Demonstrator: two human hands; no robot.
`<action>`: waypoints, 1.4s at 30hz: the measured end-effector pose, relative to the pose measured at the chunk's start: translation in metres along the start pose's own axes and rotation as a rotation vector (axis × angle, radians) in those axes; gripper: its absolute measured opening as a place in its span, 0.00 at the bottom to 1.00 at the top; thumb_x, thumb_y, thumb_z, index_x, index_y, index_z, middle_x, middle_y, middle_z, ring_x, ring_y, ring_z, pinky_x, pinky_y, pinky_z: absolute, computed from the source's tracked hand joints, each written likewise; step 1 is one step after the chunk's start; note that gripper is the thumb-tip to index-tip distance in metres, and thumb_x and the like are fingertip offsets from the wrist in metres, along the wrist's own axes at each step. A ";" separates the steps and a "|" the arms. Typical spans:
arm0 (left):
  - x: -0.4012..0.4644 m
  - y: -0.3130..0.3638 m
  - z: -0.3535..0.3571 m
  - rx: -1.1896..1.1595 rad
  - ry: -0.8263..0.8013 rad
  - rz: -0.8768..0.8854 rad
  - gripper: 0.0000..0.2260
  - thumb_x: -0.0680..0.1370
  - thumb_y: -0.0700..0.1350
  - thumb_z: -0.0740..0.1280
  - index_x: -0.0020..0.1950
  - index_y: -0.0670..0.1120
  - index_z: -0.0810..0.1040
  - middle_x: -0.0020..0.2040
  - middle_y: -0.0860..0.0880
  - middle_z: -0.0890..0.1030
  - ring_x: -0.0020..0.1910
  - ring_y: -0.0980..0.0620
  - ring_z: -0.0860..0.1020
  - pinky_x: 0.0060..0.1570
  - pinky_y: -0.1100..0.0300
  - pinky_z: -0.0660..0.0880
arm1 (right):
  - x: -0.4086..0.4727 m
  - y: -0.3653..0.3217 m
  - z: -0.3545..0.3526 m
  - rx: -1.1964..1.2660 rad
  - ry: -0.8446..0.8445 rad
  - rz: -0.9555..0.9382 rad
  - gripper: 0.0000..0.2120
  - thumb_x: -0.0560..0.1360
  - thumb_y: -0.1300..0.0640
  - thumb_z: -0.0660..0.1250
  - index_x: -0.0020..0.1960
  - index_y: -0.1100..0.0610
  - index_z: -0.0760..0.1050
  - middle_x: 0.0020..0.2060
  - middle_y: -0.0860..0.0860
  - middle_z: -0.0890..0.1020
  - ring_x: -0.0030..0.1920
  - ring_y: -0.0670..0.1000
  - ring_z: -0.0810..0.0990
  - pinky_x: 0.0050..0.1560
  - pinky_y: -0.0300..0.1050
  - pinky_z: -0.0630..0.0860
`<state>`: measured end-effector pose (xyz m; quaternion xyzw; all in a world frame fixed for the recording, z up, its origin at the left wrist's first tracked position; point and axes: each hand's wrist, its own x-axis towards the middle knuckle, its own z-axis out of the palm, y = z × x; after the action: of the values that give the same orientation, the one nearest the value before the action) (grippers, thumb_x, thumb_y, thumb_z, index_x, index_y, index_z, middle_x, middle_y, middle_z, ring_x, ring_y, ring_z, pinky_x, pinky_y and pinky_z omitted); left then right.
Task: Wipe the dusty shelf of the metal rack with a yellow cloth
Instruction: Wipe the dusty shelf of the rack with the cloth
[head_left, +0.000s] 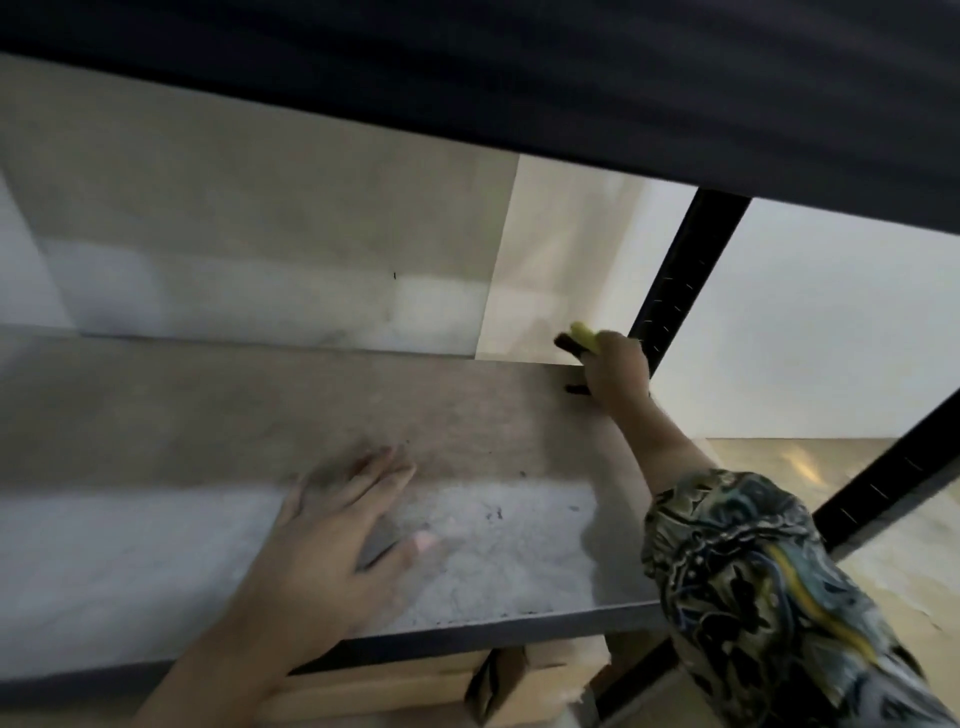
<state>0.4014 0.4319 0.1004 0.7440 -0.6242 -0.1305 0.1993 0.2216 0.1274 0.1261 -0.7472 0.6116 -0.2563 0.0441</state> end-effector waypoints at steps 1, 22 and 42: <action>-0.002 -0.004 -0.006 0.008 0.006 -0.012 0.43 0.60 0.78 0.33 0.73 0.65 0.50 0.68 0.73 0.40 0.68 0.73 0.39 0.71 0.57 0.40 | -0.004 0.005 0.004 -0.025 -0.013 0.011 0.08 0.75 0.61 0.60 0.50 0.63 0.74 0.47 0.62 0.81 0.49 0.63 0.79 0.41 0.48 0.70; -0.020 -0.060 -0.019 0.166 0.128 -0.187 0.39 0.64 0.62 0.30 0.75 0.58 0.50 0.76 0.59 0.47 0.72 0.65 0.41 0.73 0.52 0.46 | -0.040 -0.059 0.007 0.092 -0.216 -0.378 0.18 0.76 0.58 0.65 0.65 0.56 0.73 0.60 0.57 0.80 0.59 0.57 0.77 0.55 0.41 0.67; -0.019 -0.069 -0.015 0.205 0.129 -0.133 0.30 0.72 0.54 0.40 0.75 0.56 0.53 0.77 0.55 0.52 0.76 0.56 0.48 0.73 0.50 0.48 | -0.126 -0.095 -0.025 0.174 -0.370 -0.533 0.16 0.77 0.57 0.64 0.64 0.53 0.74 0.57 0.52 0.81 0.53 0.52 0.80 0.49 0.35 0.71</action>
<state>0.4646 0.4624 0.0808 0.8071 -0.5694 -0.0311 0.1528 0.2804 0.2753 0.1427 -0.9081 0.3522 -0.1700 0.1496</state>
